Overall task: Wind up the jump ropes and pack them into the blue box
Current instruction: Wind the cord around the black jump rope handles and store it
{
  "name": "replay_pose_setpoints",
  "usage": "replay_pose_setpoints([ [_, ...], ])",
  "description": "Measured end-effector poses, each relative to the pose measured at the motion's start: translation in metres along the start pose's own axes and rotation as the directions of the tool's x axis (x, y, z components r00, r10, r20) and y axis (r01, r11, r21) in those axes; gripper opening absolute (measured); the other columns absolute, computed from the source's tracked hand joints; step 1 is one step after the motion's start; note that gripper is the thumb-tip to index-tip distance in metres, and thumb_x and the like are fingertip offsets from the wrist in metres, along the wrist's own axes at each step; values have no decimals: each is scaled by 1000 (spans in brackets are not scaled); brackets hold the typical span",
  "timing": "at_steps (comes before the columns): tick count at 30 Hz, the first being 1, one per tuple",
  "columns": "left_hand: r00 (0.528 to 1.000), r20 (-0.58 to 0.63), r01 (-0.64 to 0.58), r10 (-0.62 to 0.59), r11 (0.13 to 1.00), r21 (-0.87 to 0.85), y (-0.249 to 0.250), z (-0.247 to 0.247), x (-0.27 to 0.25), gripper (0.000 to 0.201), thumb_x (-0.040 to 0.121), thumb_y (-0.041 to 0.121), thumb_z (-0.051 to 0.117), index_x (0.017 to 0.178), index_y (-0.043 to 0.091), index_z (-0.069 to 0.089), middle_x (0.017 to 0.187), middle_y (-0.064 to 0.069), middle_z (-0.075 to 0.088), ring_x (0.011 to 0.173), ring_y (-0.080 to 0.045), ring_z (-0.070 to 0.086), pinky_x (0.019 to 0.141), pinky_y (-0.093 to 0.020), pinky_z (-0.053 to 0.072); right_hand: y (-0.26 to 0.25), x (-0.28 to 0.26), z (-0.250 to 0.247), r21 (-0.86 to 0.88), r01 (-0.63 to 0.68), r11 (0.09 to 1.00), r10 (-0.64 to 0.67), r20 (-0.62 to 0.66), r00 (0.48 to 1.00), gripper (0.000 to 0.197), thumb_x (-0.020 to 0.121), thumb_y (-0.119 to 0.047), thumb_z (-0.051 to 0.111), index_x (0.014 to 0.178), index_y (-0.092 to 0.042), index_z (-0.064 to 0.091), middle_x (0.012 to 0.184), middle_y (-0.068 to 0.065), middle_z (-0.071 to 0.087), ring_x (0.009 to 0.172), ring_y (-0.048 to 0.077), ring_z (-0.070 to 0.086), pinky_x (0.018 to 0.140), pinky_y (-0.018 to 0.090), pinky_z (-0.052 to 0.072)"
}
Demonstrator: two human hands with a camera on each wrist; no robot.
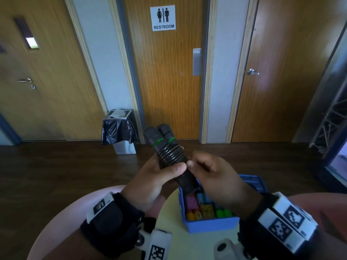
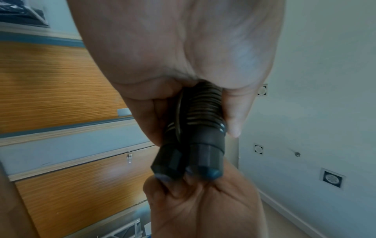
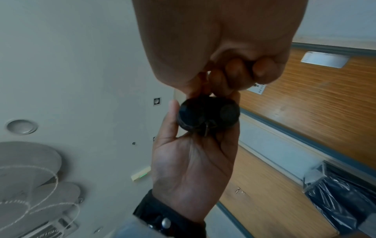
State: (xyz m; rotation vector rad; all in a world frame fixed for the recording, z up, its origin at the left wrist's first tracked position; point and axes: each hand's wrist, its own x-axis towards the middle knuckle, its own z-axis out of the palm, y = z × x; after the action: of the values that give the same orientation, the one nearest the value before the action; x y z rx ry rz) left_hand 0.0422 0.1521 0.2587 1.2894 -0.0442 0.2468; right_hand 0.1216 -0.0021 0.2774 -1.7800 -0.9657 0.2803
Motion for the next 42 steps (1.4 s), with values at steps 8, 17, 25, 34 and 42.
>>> replay_pose_setpoints([
  [8, 996, -86, -27, 15, 989, -146, -42, 34, 27, 76, 65, 32, 88, 131, 11, 56, 140, -9, 58, 123, -31, 57, 99, -47, 45, 40, -6, -32, 541, -522, 660, 387, 351, 853, 60, 91, -61, 51, 118, -9, 67, 108, 20, 71, 91, 31, 65, 93, 49, 53],
  [17, 964, -264, -3, 19, 998, 61, -90, 115, 75, 61, 71, 9, 78, 128, 10, 55, 114, -18, 68, 107, -35, 65, 85, -46, 53, 99, -37, -106, 818, -371, 440, 360, 218, 907, 50, 86, -30, 58, 119, 8, 57, 101, 25, 69, 83, 31, 67, 76, 39, 59],
  [25, 945, -325, 40, -29, 999, 26, -138, 202, 94, 64, 61, 26, 74, 122, 12, 58, 103, -19, 66, 91, -33, 60, 70, -45, 42, 133, -64, -167, 827, -368, 425, 277, 269, 923, 39, 101, -22, 45, 128, 6, 51, 101, 25, 59, 75, 29, 59, 61, 34, 46],
  [34, 929, -369, -14, 20, 1000, 17, -164, 251, 106, 40, 87, 11, 64, 125, 11, 52, 96, -12, 68, 82, -17, 67, 59, -24, 52, 155, -78, -191, 827, -275, 491, 365, 91, 926, 30, 103, -23, 46, 120, -1, 57, 92, 19, 66, 67, 27, 58, 63, 39, 40],
  [42, 859, -510, -13, 48, 997, 71, -182, 269, 116, 51, 71, 32, 74, 117, 16, 60, 103, -12, 72, 102, -29, 69, 87, -51, 56, 170, -81, -200, 815, -284, 505, 413, 61, 909, 34, 104, -31, 45, 116, -7, 66, 110, 21, 71, 104, 36, 69, 94, 57, 50],
])
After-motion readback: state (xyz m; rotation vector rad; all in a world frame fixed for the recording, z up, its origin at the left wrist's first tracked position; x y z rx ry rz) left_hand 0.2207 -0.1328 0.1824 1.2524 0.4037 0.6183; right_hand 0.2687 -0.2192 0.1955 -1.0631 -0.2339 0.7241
